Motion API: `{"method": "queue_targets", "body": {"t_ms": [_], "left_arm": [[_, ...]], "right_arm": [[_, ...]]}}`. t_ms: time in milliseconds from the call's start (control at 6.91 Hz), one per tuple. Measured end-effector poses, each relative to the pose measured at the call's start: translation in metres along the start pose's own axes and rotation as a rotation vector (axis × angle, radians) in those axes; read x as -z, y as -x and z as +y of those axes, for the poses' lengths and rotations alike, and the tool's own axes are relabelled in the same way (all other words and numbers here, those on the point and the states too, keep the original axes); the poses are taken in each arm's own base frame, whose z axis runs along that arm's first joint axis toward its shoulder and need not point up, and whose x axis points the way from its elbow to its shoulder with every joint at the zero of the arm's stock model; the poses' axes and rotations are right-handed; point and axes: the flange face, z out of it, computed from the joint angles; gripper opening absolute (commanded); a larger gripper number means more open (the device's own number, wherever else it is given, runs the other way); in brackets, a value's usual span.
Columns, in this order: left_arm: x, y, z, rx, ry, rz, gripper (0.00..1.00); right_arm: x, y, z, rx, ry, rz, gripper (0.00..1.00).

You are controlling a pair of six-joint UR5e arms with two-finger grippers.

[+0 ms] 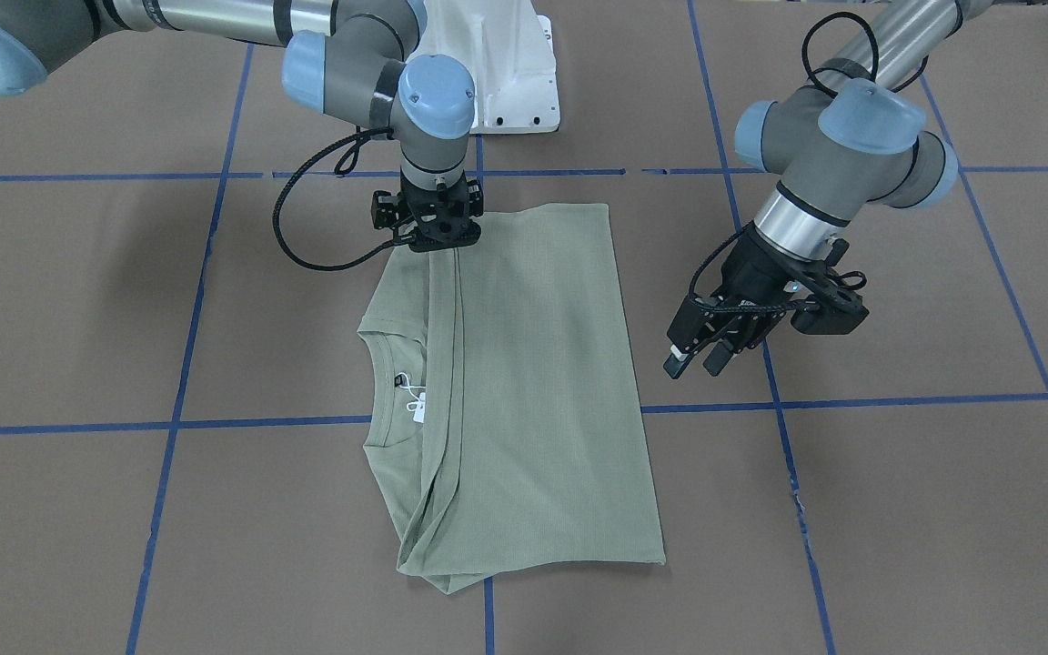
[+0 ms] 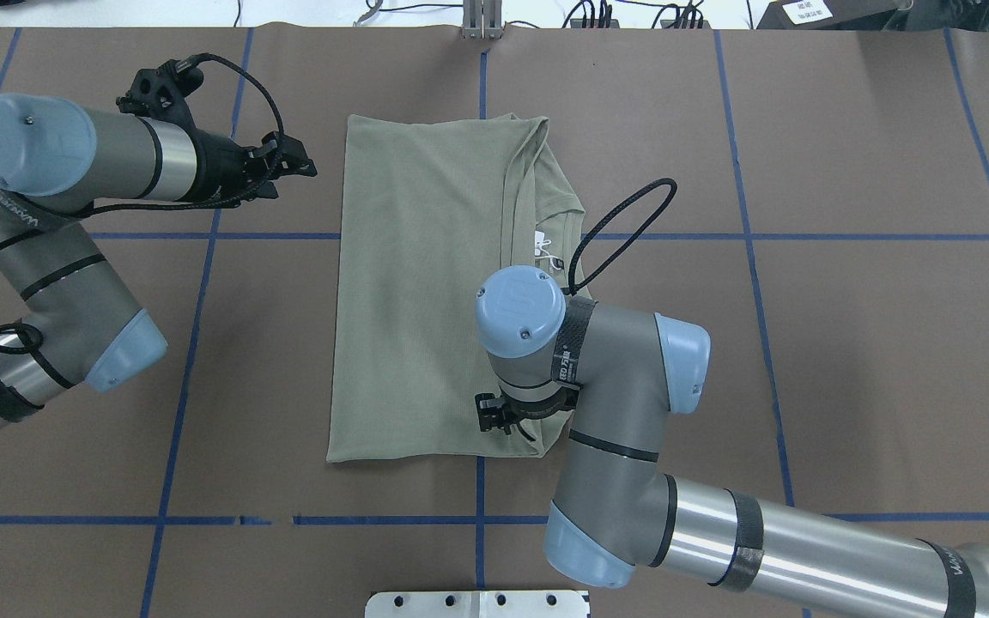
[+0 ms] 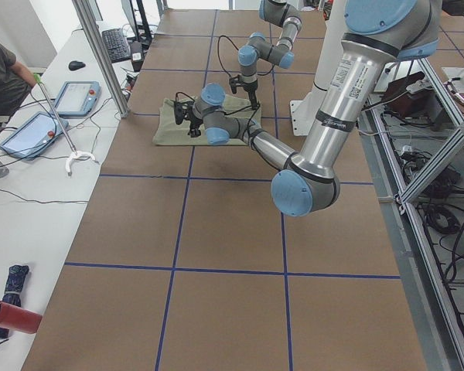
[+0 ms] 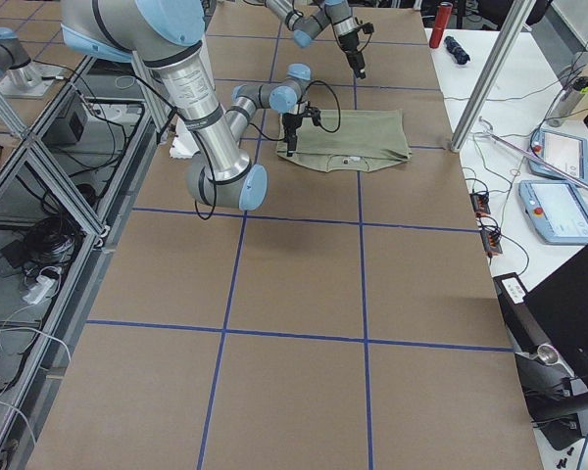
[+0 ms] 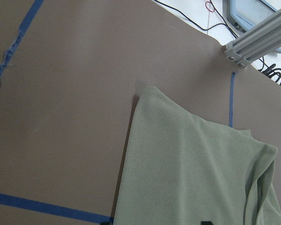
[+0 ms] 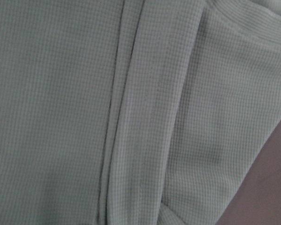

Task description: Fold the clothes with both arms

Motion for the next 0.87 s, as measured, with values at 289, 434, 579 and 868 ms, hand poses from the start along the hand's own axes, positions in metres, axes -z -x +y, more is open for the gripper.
{"method": "queue_targets", "body": {"t_ms": [289, 434, 579, 868], "left_arm": [[0.001, -0.001, 0.001, 0.009, 0.006, 0.004, 0.71], [0.005, -0.003, 0.003, 0.011, 0.014, 0.012, 0.71], [0.011, -0.004, 0.005, 0.011, 0.019, 0.021, 0.71], [0.022, -0.008, 0.009, 0.012, 0.021, 0.039, 0.71]], "right_arm": [[-0.007, -0.008, 0.001, 0.006, 0.011, 0.021, 1.0], [-0.01, -0.026, 0.0, 0.016, 0.013, 0.036, 1.0], [-0.013, -0.058, 0.002, 0.042, 0.014, 0.052, 1.0], [-0.014, -0.137, 0.031, 0.089, 0.014, 0.078, 1.0]]}}
